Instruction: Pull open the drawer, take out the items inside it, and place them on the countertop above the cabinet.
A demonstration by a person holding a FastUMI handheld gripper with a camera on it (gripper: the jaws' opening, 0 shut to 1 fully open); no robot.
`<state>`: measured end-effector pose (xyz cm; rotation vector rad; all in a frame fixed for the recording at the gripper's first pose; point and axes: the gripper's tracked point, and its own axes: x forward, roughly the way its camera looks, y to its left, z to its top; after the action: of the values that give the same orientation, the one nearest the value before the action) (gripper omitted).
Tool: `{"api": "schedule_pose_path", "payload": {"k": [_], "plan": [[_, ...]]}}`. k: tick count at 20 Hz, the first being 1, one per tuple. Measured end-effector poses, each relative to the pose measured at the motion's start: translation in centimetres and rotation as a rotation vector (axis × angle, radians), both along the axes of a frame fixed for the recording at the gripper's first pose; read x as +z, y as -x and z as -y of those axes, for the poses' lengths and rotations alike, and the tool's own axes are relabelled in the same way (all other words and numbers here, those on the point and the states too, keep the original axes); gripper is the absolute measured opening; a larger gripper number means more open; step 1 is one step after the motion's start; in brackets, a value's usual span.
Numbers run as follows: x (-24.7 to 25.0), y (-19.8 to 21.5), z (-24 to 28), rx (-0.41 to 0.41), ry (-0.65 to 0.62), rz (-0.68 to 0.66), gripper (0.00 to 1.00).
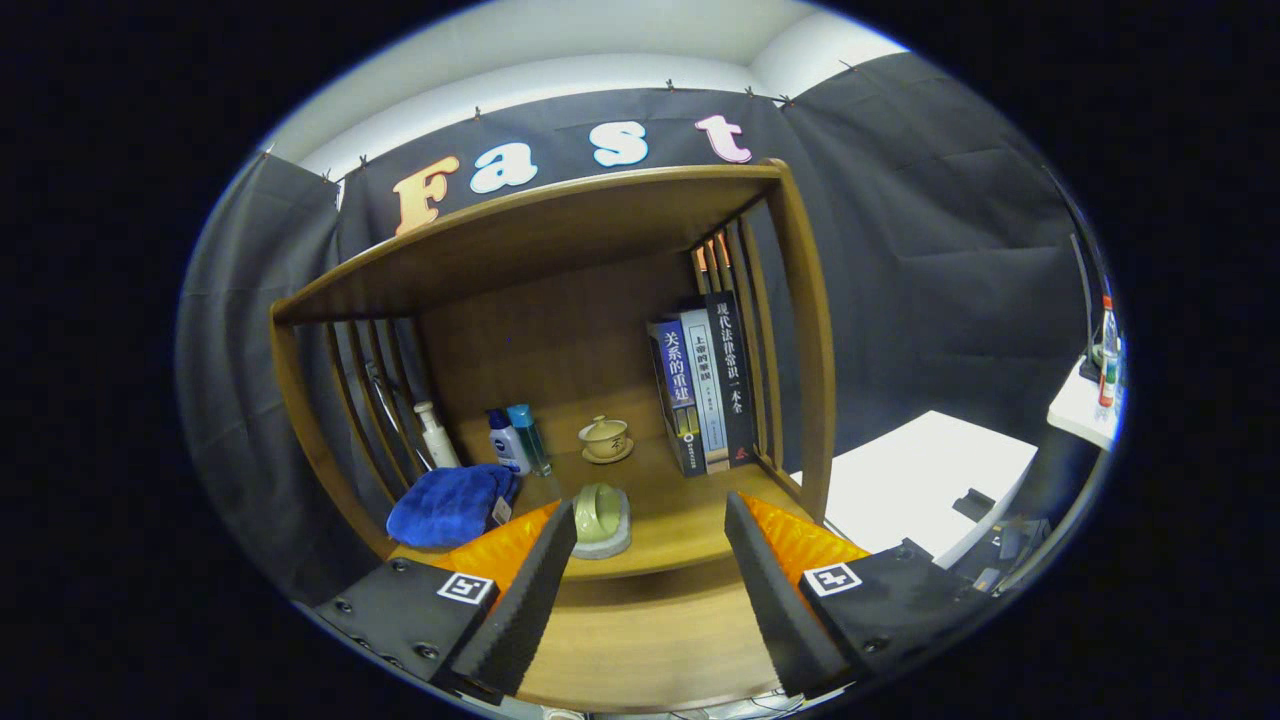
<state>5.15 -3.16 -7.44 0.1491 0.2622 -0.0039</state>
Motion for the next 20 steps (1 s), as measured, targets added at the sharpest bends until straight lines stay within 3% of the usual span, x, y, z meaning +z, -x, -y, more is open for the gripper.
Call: {"api": "schedule_pose_path", "payload": {"k": [14, 20], "plan": [[-5.2, 10.8, 2.6, -0.013, 0.149, 0.116, 0.97], [-10.3, 13.3, 3.6, -0.024, 0.192, 0.065, 0.97]]}}
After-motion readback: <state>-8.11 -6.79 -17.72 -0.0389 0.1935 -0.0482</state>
